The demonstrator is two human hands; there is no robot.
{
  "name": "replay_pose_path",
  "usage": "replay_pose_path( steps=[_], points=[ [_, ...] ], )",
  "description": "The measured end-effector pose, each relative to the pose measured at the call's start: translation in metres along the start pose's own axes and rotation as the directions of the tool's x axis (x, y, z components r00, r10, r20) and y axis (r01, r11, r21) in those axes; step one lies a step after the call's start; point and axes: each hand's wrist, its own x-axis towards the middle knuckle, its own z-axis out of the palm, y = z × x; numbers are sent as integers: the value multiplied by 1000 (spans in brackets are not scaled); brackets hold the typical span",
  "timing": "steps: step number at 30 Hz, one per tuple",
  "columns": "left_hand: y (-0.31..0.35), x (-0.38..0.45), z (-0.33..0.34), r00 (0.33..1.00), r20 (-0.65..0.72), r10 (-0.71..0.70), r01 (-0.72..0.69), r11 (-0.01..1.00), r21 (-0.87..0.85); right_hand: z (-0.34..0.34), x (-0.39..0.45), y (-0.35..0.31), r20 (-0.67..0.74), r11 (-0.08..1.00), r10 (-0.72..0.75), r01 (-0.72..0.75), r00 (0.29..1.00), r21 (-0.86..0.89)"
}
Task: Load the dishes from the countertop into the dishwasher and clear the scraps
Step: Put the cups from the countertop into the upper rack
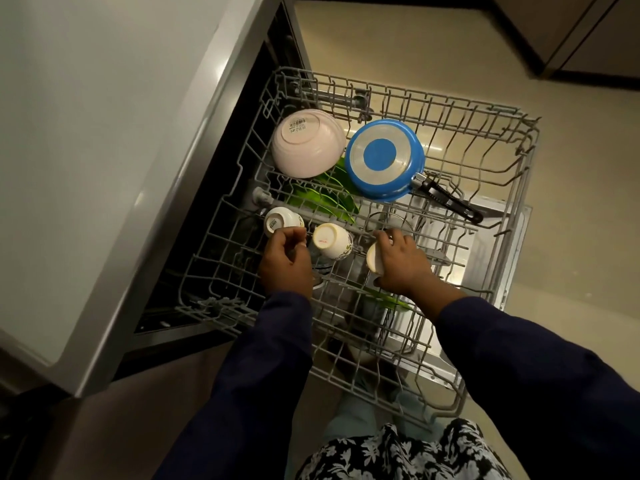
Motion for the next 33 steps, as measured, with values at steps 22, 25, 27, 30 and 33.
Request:
replay_pose_path(
  steps=[22, 25, 27, 30, 33],
  points=[
    [92, -33, -206, 896, -378, 235, -270, 962, -42, -150, -74, -238, -581, 757, -440, 631, 685, 171],
    [81, -42, -272, 848, -475, 233, -283, 958, -36, -147, -97, -302, -591, 687, -497, 704, 635, 178],
    [62, -55, -325, 813, -545, 203, -264, 964, -36, -132, -118, -351, -583, 643, -549, 748, 599, 163],
    [28, -86, -399, 749, -641, 166, -236, 972, -24, -104, -152, -419, -582, 581, -601, 799, 548, 152],
    [-18, -129, -478, 694, -713, 103, -164, 986, -16, -56, -199, -493, -530, 529, -673, 836, 516, 142]
  ],
)
